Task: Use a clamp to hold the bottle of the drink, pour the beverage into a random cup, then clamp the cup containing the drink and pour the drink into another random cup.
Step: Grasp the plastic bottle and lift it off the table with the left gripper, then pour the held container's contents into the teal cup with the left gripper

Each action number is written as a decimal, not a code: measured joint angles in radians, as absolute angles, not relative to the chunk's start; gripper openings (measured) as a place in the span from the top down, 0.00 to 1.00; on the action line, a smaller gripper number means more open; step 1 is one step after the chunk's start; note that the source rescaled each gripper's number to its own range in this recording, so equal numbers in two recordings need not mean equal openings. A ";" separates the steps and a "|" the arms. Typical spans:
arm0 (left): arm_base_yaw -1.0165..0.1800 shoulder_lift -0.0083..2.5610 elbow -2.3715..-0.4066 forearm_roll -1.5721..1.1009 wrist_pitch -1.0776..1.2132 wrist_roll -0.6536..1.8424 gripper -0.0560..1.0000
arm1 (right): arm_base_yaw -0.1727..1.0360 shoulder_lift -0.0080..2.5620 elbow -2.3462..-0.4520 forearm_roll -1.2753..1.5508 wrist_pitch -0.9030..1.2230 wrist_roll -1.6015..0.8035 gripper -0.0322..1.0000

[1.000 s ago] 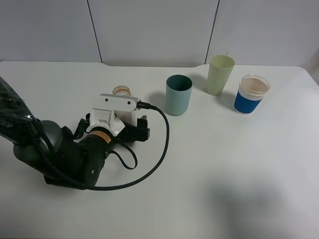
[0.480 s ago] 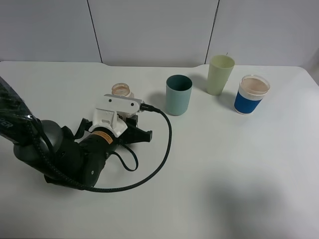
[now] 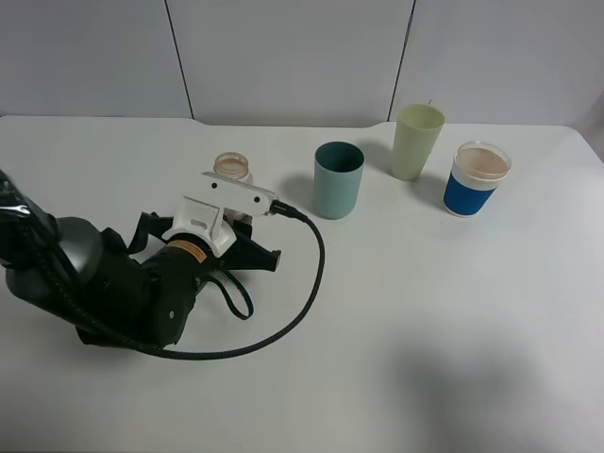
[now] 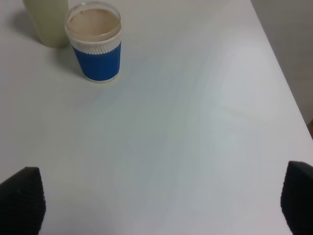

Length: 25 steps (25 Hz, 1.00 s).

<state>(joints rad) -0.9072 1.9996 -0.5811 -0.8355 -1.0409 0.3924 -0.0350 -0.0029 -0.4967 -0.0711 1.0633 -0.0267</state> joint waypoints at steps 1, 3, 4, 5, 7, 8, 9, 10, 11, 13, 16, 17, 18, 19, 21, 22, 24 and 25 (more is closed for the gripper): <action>-0.903 1.982 -0.581 -0.851 -1.040 0.456 0.91 | -0.035 -0.003 -0.497 -0.071 1.063 -0.027 0.12; -0.897 1.952 -0.592 -0.888 -1.033 0.580 0.91 | -0.035 -0.003 -0.497 -0.071 1.063 -0.027 0.12; -0.892 1.939 -0.605 -0.910 -1.026 0.648 0.91 | -0.035 -0.003 -0.497 -0.071 1.063 -0.027 0.12; -0.889 1.926 -0.619 -0.930 -1.015 0.716 0.91 | -0.035 -0.003 -0.497 -0.071 1.063 -0.027 0.12; -0.880 1.905 -0.660 -0.965 -0.991 0.842 0.91 | -0.035 -0.003 -0.497 -0.071 1.063 -0.027 0.12; -0.878 1.896 -0.680 -0.984 -0.979 0.911 0.91 | -0.035 -0.003 -0.497 -0.071 1.063 -0.027 0.12; -0.878 1.890 -0.705 -0.997 -0.965 0.981 0.91 | -0.035 -0.003 -0.497 -0.071 1.063 -0.027 0.12; -0.878 1.886 -0.731 -1.009 -0.957 1.038 0.91 | -0.035 -0.003 -0.497 -0.071 1.063 -0.027 0.12; -0.878 1.884 -0.758 -1.018 -0.946 1.103 0.91 | -0.035 -0.003 -0.497 -0.071 1.063 -0.027 0.12; -0.878 1.884 -0.803 -1.036 -0.930 1.210 0.91 | -0.035 -0.003 -0.497 -0.071 1.063 -0.027 0.12; -0.867 1.884 -0.865 -1.076 -0.912 1.349 0.91 | -0.035 -0.003 -0.497 -0.071 1.063 -0.027 0.12; -0.858 1.884 -0.886 -1.085 -0.910 1.382 0.91 | -0.035 -0.003 -0.497 -0.071 1.063 -0.027 0.12; -0.849 1.884 -0.904 -1.091 -0.910 1.416 0.91 | -0.035 -0.003 -0.497 -0.071 1.063 -0.027 0.12; -0.841 1.884 -0.915 -1.091 -0.911 1.445 0.91 | -0.035 -0.003 -0.497 -0.071 1.063 -0.027 0.12; -0.833 1.884 -0.929 -1.081 -0.914 1.484 0.91 | -0.035 -0.003 -0.497 -0.071 1.063 -0.027 0.12; -0.833 1.884 -0.935 -1.078 -0.912 1.498 0.91 | -0.035 -0.003 -0.497 -0.071 1.063 -0.027 0.12; -0.833 1.884 -0.947 -1.078 -0.912 1.517 0.91 | -0.035 -0.003 -0.497 -0.071 1.063 -0.027 0.12; -0.833 1.884 -0.957 -1.080 -0.912 1.533 0.91 | -0.035 -0.003 -0.497 -0.071 1.063 -0.027 0.12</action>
